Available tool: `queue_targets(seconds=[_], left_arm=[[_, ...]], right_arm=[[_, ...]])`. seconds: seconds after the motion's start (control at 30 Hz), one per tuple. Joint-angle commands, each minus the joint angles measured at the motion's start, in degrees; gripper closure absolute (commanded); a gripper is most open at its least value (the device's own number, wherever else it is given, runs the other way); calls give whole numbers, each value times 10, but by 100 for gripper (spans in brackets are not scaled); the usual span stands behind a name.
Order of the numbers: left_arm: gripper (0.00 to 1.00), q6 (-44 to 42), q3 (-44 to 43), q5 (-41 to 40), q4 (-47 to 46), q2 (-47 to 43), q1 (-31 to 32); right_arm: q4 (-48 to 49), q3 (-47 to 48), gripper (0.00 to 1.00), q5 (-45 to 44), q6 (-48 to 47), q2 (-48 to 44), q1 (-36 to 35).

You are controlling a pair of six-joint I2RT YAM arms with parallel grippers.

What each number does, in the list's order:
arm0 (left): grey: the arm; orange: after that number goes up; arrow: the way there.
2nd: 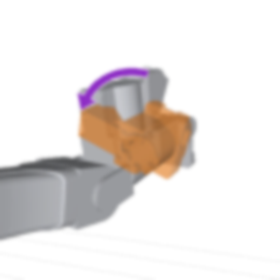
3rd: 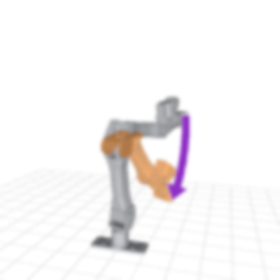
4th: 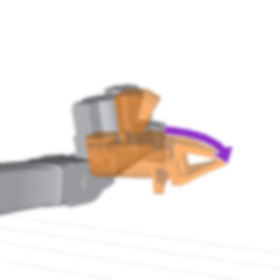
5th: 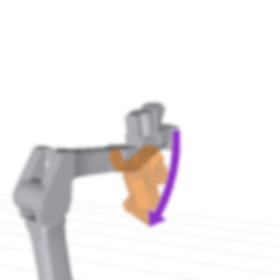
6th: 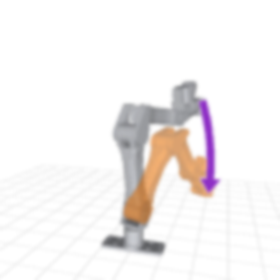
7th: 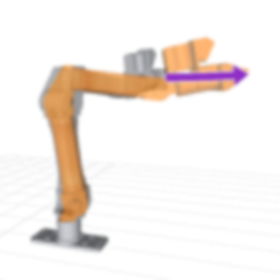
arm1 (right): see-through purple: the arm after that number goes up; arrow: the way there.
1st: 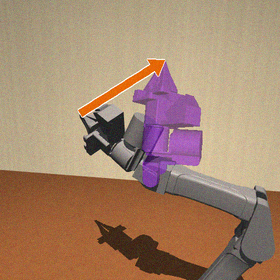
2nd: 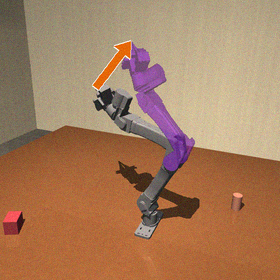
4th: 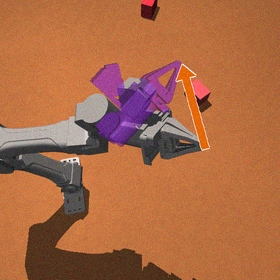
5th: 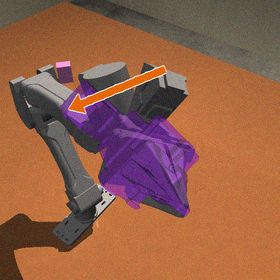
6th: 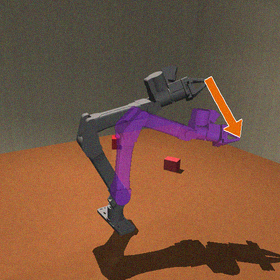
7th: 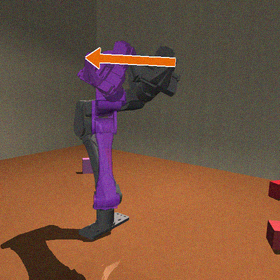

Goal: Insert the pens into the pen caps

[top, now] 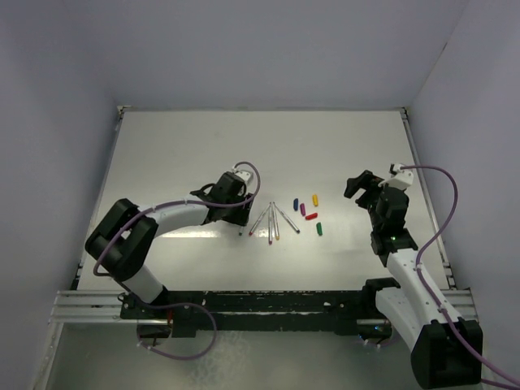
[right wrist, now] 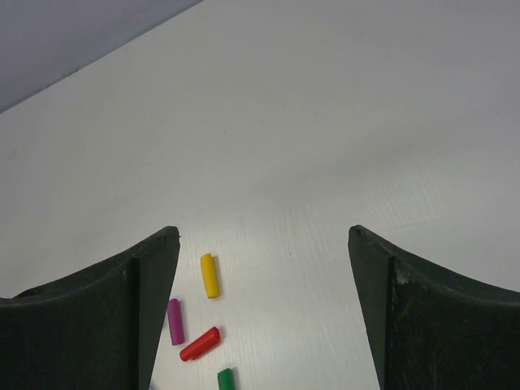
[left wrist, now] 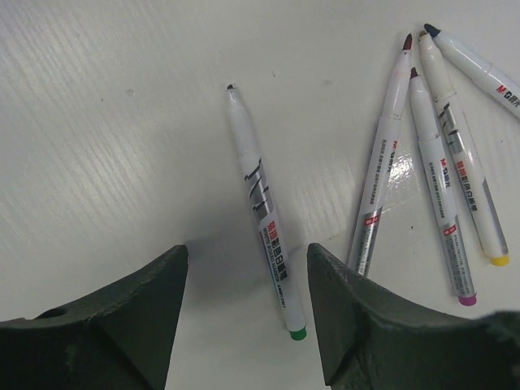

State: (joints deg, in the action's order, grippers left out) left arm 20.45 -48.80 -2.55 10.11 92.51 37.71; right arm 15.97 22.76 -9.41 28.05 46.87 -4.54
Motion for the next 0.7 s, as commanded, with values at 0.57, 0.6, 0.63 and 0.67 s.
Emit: queue_targets(seconds=[0.57,0.6,0.63,0.67], left_arm=[[42,8,-72,-110,127,62,37],[42,8,-73,-111,130,63,38],[42,9,-72,-110,132,63,38],[43,10,-69,-105,133,64,39]], right_arm=[[-9,8,16,-8,23,-20,1],[-9,7,16,-8,24,-22,1],[-10,7,16,-8,24,-25,1],[-14,9,16,-10,27,-27,0]])
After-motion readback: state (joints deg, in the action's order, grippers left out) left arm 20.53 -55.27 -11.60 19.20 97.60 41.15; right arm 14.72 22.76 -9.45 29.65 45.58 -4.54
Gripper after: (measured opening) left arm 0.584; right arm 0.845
